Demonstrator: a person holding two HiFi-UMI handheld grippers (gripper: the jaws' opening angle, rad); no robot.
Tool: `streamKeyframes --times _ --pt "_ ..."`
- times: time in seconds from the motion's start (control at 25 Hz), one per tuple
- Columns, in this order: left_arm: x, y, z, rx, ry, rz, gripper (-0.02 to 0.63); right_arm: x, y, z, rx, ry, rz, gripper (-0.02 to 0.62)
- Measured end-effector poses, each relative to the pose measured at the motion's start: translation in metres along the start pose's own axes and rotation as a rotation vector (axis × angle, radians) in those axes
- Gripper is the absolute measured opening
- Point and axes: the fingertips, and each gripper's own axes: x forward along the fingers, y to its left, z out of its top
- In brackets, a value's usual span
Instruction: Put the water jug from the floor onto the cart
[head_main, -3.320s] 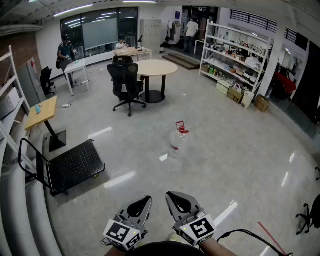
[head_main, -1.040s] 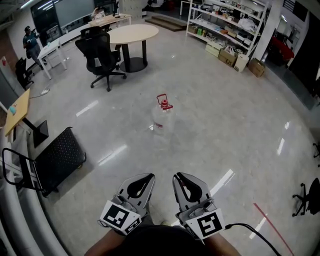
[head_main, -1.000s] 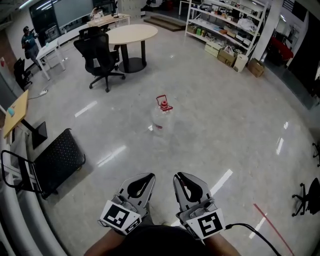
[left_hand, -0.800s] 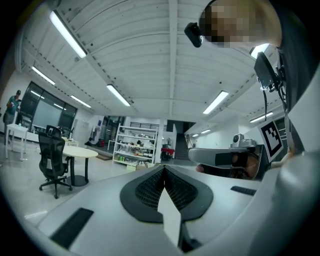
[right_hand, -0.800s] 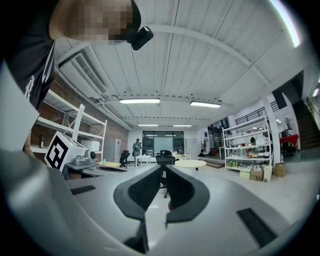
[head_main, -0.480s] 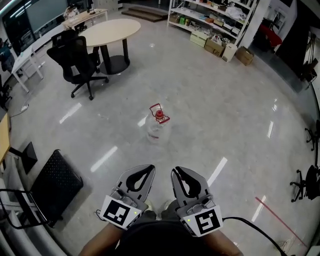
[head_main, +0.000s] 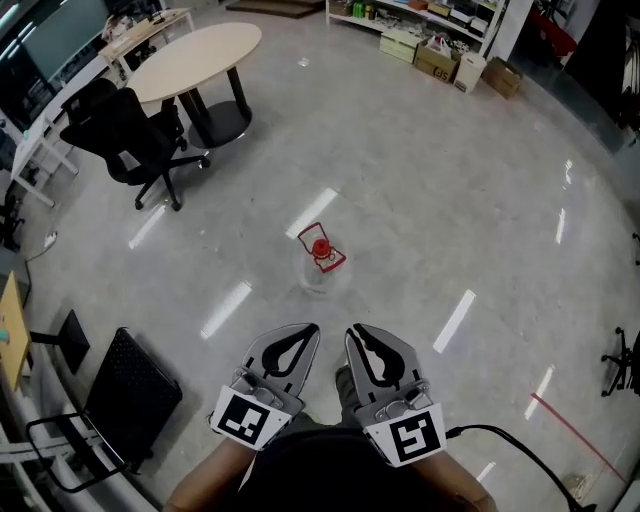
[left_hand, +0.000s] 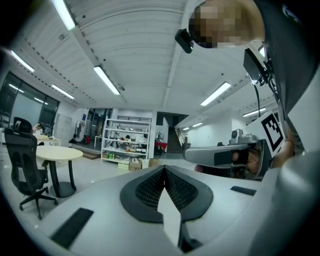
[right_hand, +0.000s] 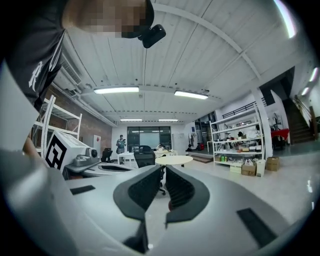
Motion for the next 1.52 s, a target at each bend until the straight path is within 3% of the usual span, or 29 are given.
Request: streamKeyframes --times 0.2,0.32,0.44,0.6,0.72,0.96,1.16,1.52 --pt "0.096 0.067 -0.048 -0.049 0.070 -0.054 -0.009 0.069 -0.076 -0.022 0.025 0.074 -0.050 0.006" --pt "0.143 0.108 -0.098 -0.069 0.101 -0.104 -0.009 0.101 -0.107 -0.063 0.036 0.126 -0.111 0.006" --pt "0.180 0.146 -0.170 -0.057 0.126 -0.161 -0.009 0.127 -0.128 -0.118 0.045 0.143 -0.174 0.006" --pt "0.223 0.186 -0.302 0.005 0.252 -0.238 0.032 0.156 -0.147 -0.203 0.082 0.164 -0.215 0.005" --pt "0.252 0.207 -0.387 0.000 0.320 -0.248 0.048 0.166 -0.161 -0.263 0.100 0.191 -0.228 0.005" --pt "0.297 0.223 -0.485 0.015 0.393 -0.255 0.058 0.177 -0.201 -0.353 0.122 0.200 -0.252 0.005" --pt "0.310 0.225 -0.552 0.094 0.618 -0.268 0.074 0.178 -0.227 -0.389 0.168 0.185 -0.272 0.005" --pt "0.325 0.206 -0.620 0.252 1.007 -0.365 0.115 0.156 -0.261 -0.416 0.225 0.168 -0.334 0.005"
